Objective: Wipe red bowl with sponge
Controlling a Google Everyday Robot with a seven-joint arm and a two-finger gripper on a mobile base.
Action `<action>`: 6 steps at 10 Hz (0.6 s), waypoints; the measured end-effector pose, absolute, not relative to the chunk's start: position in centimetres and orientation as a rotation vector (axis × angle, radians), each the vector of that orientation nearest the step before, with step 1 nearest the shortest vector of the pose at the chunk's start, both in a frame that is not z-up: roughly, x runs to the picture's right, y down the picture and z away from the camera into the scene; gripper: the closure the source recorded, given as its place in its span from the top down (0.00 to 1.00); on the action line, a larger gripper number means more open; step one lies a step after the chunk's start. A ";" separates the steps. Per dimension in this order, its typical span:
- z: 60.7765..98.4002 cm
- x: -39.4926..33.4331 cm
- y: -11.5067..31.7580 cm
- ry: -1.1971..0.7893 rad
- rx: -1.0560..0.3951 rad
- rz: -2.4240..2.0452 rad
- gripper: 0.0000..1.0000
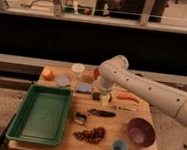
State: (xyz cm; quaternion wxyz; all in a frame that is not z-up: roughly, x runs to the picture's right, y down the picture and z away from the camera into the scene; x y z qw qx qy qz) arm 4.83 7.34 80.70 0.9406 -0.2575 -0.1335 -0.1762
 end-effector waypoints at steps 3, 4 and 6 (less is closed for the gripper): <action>83.7 2.9 6.3 -0.297 -0.505 -0.354 0.80; 84.5 2.8 6.0 -0.293 -0.495 -0.356 0.80; 85.5 0.5 5.8 -0.297 -0.477 -0.366 0.80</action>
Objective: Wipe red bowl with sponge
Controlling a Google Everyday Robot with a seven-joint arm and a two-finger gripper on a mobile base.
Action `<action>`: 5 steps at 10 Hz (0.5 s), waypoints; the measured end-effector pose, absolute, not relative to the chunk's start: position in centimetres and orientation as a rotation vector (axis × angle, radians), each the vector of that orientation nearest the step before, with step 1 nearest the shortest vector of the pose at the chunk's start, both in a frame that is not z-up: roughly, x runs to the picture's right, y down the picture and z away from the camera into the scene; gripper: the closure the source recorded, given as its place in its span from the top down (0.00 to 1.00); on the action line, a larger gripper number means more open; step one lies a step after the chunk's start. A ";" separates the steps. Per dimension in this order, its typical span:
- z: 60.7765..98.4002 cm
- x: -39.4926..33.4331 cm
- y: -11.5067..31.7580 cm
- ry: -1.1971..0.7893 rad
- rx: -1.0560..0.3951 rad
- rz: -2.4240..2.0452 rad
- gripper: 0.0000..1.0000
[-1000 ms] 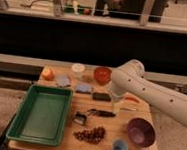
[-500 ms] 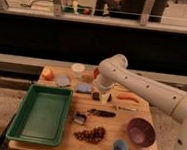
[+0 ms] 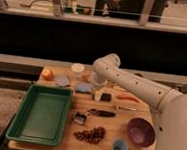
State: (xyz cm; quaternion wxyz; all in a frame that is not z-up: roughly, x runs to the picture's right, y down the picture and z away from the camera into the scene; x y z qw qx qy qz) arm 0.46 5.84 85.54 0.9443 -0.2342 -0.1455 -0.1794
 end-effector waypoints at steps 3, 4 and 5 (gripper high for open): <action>87.1 -1.7 5.1 -0.261 -0.433 -0.332 0.80; 87.8 -3.1 4.9 -0.243 -0.419 -0.313 0.80; 88.3 -3.4 4.8 -0.229 -0.413 -0.295 0.80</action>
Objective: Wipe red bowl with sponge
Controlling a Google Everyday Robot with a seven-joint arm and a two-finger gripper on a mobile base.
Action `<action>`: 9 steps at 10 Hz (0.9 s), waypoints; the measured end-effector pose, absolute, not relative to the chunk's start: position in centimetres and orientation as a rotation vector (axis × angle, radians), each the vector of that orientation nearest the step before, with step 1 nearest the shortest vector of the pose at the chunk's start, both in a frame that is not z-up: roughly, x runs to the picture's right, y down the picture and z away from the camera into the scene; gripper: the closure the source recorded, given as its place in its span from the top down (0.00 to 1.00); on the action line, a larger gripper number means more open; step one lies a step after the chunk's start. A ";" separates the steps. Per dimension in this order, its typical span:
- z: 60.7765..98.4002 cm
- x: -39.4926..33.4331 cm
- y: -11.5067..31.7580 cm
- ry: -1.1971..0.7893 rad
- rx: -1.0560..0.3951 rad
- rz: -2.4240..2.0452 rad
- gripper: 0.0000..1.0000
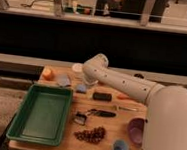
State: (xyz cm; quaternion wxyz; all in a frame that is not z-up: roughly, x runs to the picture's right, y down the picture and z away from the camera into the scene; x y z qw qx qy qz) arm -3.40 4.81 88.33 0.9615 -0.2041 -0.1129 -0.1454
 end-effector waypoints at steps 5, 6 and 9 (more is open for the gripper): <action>91.6 -3.1 5.1 -0.212 -0.442 -0.165 0.80; 92.2 -3.0 5.4 -0.229 -0.463 -0.128 0.80; 94.0 -2.5 6.1 -0.353 -0.523 0.024 0.80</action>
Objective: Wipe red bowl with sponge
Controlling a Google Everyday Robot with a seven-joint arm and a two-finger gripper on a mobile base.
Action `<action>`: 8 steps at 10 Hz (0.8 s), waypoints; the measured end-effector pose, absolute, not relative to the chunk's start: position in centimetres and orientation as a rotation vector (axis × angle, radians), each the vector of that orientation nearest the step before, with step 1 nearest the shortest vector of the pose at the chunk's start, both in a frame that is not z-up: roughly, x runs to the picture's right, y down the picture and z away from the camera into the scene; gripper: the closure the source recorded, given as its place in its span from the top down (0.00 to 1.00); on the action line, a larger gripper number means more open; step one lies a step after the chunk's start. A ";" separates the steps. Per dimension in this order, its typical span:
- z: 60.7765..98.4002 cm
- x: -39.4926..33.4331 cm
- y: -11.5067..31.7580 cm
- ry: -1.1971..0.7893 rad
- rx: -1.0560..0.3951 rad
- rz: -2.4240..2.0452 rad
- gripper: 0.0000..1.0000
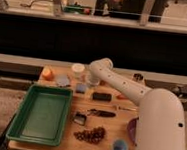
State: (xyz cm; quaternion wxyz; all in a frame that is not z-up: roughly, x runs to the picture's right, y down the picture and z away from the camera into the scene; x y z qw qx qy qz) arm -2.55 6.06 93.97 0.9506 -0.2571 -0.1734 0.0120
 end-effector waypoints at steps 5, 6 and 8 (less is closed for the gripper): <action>94.9 -3.5 5.8 -0.424 -0.531 0.063 0.80; 95.1 -3.6 5.5 -0.428 -0.529 0.065 0.80; 95.7 -3.4 5.5 -0.424 -0.531 0.070 0.80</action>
